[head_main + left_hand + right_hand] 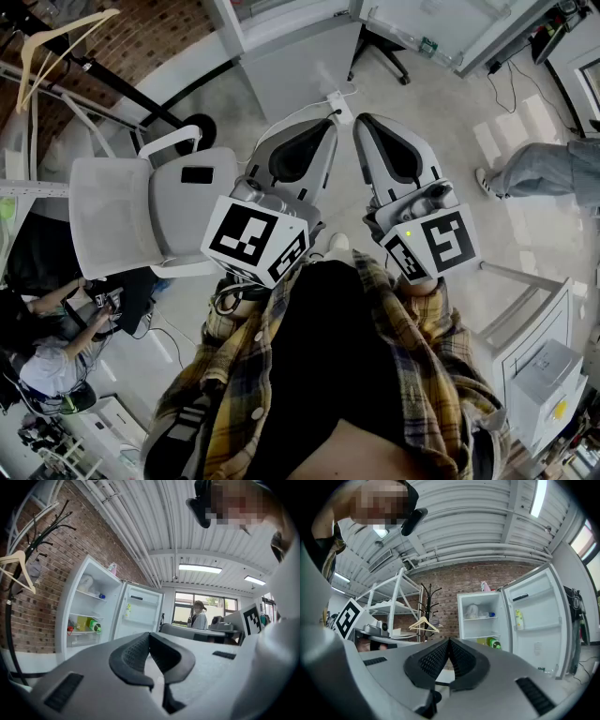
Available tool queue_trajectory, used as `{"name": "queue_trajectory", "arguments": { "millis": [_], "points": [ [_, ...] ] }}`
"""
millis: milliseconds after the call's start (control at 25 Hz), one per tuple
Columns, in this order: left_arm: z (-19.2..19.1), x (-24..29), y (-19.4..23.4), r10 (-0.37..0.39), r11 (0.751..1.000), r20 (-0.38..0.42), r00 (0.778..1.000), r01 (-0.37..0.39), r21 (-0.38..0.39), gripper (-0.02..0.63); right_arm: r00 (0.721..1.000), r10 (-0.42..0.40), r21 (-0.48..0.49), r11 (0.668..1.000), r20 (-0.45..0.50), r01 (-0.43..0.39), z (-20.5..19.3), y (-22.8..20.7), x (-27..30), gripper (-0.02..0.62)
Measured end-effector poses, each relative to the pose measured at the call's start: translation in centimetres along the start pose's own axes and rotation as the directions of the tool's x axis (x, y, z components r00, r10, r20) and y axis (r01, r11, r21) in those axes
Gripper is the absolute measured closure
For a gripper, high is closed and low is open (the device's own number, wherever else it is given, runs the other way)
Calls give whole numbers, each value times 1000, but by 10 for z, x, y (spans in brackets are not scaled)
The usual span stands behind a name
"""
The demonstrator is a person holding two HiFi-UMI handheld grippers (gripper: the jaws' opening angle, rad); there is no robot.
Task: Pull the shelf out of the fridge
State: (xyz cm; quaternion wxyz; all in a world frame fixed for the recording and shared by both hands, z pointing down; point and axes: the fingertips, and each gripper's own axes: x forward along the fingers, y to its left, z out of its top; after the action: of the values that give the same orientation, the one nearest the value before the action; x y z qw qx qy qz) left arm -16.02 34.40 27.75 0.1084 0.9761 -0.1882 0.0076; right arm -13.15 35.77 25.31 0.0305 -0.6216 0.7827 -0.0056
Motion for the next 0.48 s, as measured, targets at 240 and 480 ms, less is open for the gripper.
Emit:
{"name": "queue_trajectory", "arguments": {
  "millis": [240,480],
  "points": [
    [0,10,-2,-15,1000,-2,1000,15,-4,601,1000,3,9,1000,8,-3,-1,-6,2,577],
    [-2,20,-3,19,1000,3,1000,-19,-11,601,1000,7,33,999,13,-8,-2,-22,-10,577]
  ]
}}
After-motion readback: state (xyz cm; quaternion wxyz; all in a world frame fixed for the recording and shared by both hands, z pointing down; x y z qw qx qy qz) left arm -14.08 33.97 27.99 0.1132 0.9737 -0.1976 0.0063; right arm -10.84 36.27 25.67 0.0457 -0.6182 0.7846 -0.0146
